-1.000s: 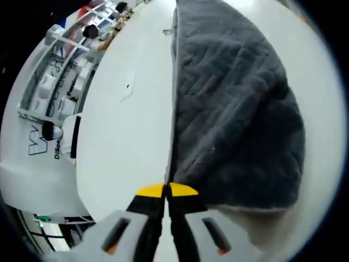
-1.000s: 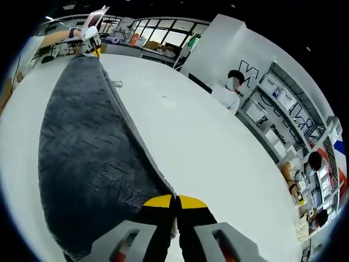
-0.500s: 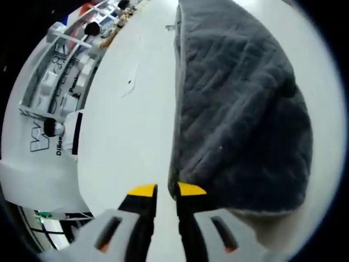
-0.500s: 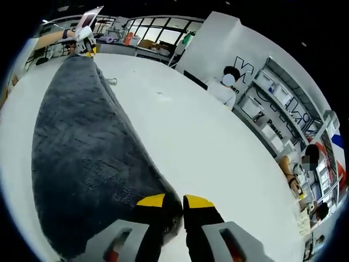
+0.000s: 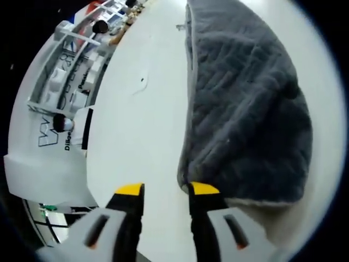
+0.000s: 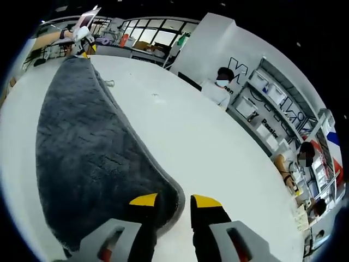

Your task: Fold the towel on the table until its edges align and the towel forms a compact rectangular stack.

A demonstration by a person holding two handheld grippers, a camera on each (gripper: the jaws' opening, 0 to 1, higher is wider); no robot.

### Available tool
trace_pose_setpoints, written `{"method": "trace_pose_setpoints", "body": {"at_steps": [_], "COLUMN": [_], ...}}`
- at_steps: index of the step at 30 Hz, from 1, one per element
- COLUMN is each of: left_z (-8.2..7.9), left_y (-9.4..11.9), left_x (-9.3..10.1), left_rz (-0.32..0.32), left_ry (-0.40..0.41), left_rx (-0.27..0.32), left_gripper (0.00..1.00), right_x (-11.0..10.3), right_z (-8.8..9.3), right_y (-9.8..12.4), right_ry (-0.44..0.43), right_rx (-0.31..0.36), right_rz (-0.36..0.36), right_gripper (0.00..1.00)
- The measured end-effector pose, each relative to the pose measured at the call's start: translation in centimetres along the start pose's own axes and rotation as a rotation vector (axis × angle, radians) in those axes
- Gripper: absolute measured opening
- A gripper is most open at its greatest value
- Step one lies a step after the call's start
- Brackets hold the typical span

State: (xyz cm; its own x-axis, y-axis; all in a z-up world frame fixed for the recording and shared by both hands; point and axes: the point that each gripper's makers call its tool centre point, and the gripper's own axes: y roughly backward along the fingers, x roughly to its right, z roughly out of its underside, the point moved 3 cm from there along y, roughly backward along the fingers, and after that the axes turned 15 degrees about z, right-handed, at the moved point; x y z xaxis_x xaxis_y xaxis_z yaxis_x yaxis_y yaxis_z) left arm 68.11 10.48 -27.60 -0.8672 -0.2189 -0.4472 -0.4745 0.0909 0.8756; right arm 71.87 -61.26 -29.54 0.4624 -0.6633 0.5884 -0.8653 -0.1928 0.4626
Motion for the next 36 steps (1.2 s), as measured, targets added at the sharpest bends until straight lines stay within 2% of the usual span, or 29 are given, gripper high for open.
{"method": "trace_pose_setpoints", "body": {"at_steps": [7, 14, 20, 23, 31, 32, 36], "left_z": [-0.4, -1.1, -1.3, -1.3, -1.8, -2.2, -2.8], "left_y": [1.2, 2.4, 3.4, 4.0, 5.4, 5.9, 6.7], "left_x": [0.1, 0.8, 1.8, 2.1, 3.8, 4.2, 5.2], "left_rz": [-0.028, -0.048, -0.057, -0.065, -0.077, -0.089, -0.106], "left_ry": [0.003, 0.008, 0.017, 0.025, 0.050, 0.052, 0.053], "left_rx": [0.014, 0.052, 0.079, 0.096, 0.160, 0.185, 0.221], "left_gripper": [0.41, 0.48, 0.53, 0.55, 0.60, 0.60, 0.60], "right_x": [0.3, -0.3, -0.9, -1.1, -2.5, -2.7, -3.2], "right_z": [-0.5, -0.7, -0.9, -1.2, -1.9, -1.9, -2.3], "right_y": [1.0, 2.2, 3.1, 3.9, 6.1, 6.4, 7.3], "right_ry": [-0.049, -0.065, -0.072, -0.110, -0.105, -0.106, -0.119], "right_rx": [0.037, 0.056, 0.072, 0.089, 0.121, 0.126, 0.143], "right_rz": [0.008, -0.012, -0.021, -0.037, -0.044, -0.044, -0.055], "right_gripper": [0.24, 0.30, 0.38, 0.46, 0.51, 0.51, 0.57]}}
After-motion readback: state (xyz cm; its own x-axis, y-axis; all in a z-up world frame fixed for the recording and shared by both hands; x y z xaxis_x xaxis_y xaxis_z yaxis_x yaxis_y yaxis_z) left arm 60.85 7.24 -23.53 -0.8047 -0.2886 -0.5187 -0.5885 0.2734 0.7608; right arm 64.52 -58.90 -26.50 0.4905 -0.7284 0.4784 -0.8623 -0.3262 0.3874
